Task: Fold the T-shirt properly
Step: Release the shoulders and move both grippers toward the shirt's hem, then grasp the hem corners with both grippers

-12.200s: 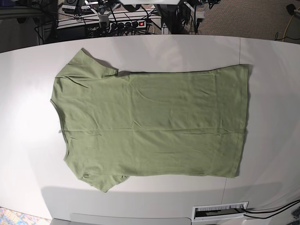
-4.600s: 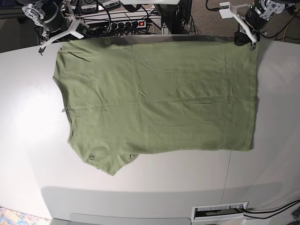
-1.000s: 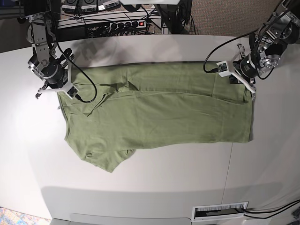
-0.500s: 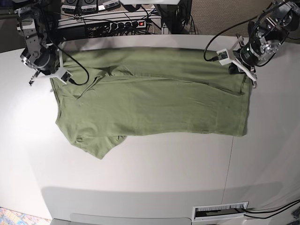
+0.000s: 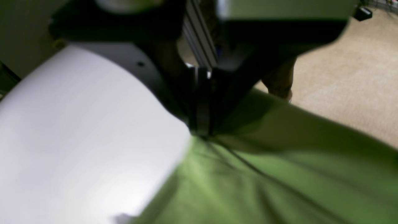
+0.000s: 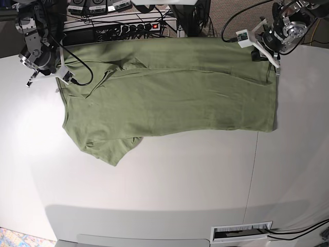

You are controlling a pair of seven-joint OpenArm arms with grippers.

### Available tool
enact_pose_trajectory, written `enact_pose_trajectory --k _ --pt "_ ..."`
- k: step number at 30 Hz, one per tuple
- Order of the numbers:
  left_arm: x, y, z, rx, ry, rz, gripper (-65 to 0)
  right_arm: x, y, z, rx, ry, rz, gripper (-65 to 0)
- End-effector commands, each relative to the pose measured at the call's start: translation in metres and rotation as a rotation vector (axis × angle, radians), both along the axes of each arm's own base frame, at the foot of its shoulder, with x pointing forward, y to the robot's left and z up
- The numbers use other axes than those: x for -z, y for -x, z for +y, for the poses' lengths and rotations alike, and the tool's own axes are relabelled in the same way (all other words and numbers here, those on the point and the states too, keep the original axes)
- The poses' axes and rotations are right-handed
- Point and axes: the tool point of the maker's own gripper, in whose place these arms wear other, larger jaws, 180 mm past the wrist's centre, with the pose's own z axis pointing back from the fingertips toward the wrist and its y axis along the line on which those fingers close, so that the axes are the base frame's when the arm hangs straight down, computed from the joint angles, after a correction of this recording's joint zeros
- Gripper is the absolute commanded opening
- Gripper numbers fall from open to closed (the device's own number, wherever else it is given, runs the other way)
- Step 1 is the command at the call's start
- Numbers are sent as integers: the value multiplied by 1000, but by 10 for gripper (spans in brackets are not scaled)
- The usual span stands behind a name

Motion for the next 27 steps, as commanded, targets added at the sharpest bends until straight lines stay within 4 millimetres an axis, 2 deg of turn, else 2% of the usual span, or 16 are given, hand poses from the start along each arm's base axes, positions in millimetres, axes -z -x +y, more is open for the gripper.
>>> enact_pose_trajectory --k 1,5,10,13,17,19,21,24,27 --pt "0 2 13 -3 -59 7 -650 -17 -14 -5 -18 23 -58 -650" --pt "-25 -23 12 -29 -49 -99 -650 -32 -30 -3 -26 -8 -146 -650" --pt "-68 -56 10 -95 9 -212 -650 -46 -42 -10 -14 -25 -218 -650" --pt "-96 -83 11 -161 128 -272 -650 -48 -46 -5 -6 -75 -239 -650" --pt "-123 -127 32 -331 339 -301 -650 -44 -49 12 30 -173 -245 -650" --pt "-123 -143 51 -408 393 -287 -645 -42 -52 21 43 -220 -258 -650" --pt "-118 -158 69 -471 439 -273 -579 -42 -55 27 54 -246 -274 -650" --pt "-108 -175 90 -580 533 -235 -497 -42 -61 36 68 -283 -299 -557" --pt "-97 -186 96 -636 638 -160 -456 -43 -66 42 73 -311 -316 -489"
